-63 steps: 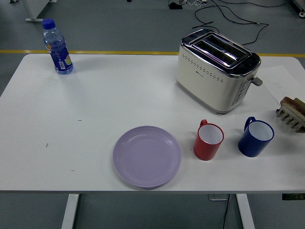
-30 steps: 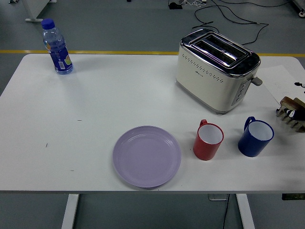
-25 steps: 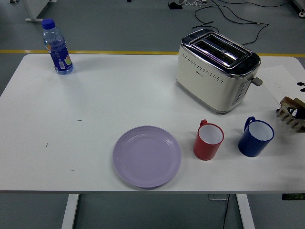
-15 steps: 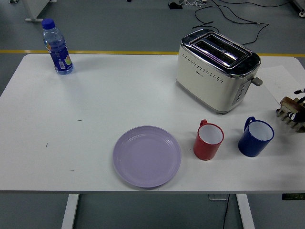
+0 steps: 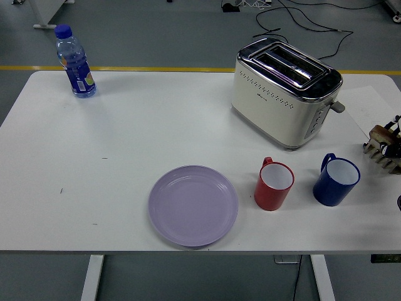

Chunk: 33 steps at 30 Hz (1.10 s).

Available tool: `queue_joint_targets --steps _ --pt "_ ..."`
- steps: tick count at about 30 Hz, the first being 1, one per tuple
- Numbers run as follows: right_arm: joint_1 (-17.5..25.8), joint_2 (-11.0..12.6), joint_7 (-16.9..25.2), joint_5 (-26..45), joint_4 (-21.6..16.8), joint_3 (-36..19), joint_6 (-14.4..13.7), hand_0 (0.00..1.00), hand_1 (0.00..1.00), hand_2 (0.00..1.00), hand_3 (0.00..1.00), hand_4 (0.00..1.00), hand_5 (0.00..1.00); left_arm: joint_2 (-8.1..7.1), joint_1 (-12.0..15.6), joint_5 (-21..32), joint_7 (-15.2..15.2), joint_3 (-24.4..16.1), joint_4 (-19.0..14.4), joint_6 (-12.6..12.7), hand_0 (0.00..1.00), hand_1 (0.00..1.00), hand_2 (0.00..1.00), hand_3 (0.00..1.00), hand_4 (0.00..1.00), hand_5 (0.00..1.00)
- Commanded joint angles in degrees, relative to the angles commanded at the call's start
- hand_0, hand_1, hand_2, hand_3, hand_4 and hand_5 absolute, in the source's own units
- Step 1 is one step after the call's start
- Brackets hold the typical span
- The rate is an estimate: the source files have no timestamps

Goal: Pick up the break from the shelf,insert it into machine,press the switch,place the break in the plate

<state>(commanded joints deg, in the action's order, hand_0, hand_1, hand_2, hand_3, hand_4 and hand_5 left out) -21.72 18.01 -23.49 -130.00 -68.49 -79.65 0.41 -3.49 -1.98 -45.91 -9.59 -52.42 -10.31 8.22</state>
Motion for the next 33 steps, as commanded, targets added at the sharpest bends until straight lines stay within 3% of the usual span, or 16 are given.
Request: queue_joint_targets --steps 8,9,17,27,33 --pt "-0.46 0.21 -0.26 0.00 0.36 0.45 -0.85 0.326 0.352 0.424 0.488 0.573 0.002 -0.01 -0.28 0.64 0.12 0.35 0.00 0.06 0.683 0.610 0.661 0.689 0.427 0.998" --pt "-0.51 0.27 -0.20 0.00 0.32 0.46 -1.07 0.296 0.345 0.418 0.486 0.528 0.002 -0.01 -0.29 0.69 0.12 0.39 0.00 0.06 0.683 0.609 0.661 0.686 0.427 0.998" --pt "-0.60 1.43 0.26 0.00 -1.42 0.20 -2.95 0.302 0.344 0.420 0.487 0.499 0.002 -0.07 -0.33 1.00 0.21 0.68 0.00 0.02 0.683 0.609 0.660 0.687 0.429 0.998" --pt "-1.31 4.25 0.19 0.08 -8.06 -1.00 -3.60 0.307 0.338 0.411 0.486 0.467 0.002 -0.17 -0.40 1.39 0.35 0.92 0.00 0.00 0.682 0.608 0.659 0.687 0.427 0.998" --pt "-3.18 5.32 0.31 1.38 -14.20 -2.13 -4.59 0.288 0.329 0.404 0.484 0.461 0.002 -0.22 -0.56 1.73 0.35 1.03 0.00 0.03 0.682 0.608 0.659 0.686 0.428 0.998"
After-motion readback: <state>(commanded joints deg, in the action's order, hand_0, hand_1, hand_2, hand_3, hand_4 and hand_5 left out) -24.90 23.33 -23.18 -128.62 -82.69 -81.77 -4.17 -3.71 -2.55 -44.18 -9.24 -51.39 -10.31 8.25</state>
